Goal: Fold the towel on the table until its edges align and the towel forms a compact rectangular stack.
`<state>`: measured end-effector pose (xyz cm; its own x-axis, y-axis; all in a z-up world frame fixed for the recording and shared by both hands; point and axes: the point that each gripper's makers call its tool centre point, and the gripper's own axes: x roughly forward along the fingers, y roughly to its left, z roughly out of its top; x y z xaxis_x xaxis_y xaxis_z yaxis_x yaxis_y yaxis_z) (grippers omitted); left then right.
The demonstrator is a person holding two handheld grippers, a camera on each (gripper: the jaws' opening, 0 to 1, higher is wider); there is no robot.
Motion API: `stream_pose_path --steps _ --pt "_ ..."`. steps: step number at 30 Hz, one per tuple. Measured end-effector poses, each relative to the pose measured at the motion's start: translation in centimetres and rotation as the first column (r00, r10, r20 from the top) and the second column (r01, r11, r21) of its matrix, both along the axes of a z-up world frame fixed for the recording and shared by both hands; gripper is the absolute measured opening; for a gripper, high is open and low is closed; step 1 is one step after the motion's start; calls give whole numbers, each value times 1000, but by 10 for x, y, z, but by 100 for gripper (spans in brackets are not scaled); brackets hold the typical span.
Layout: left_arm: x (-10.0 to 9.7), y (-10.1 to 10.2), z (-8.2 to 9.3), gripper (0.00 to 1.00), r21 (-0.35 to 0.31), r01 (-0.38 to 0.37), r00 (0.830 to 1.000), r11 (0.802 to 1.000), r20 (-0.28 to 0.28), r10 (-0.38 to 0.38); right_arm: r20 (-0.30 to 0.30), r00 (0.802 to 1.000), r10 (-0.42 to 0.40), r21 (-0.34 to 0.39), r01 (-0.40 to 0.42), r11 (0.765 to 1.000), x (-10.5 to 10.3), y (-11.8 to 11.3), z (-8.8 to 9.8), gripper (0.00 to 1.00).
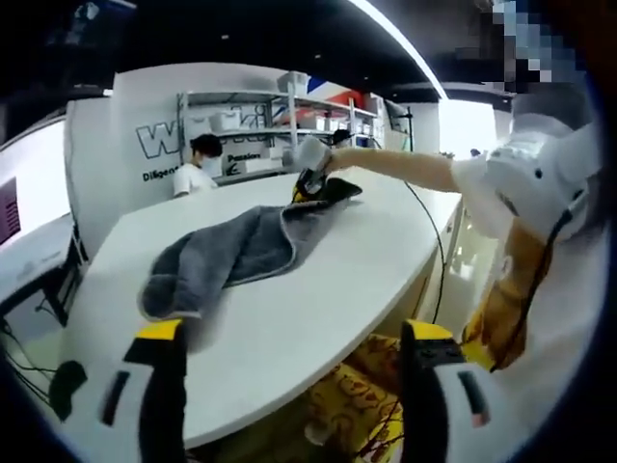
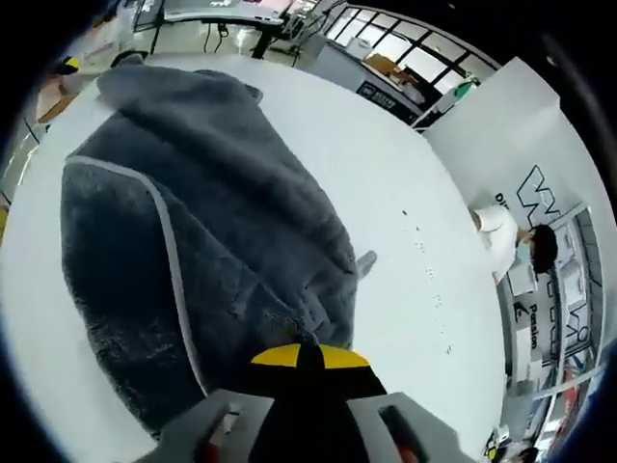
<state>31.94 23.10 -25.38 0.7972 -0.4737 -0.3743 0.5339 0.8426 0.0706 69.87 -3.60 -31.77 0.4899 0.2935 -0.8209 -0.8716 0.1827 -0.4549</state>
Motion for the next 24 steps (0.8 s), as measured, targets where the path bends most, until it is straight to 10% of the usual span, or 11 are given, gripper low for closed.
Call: stream_pose_path --steps 6,14,19,24 --pt "0 3 -1 97 -1 -5 1000 1000 -2 5 -5 1000 6 -10 -6 1000 -1 -1 7 12" --pt "0 -2 -1 97 -5 19 1000 1000 7 -19 239 971 -5 229 -51 972 -21 -3 116 24" --pt "-1 -6 1 97 -5 37 999 999 20 -37 343 936 -78 394 -68 917 -99 -42 168 29" --pt "-1 -7 3 97 -10 49 998 999 35 -48 265 948 -176 523 12 852 -194 -88 149 30"
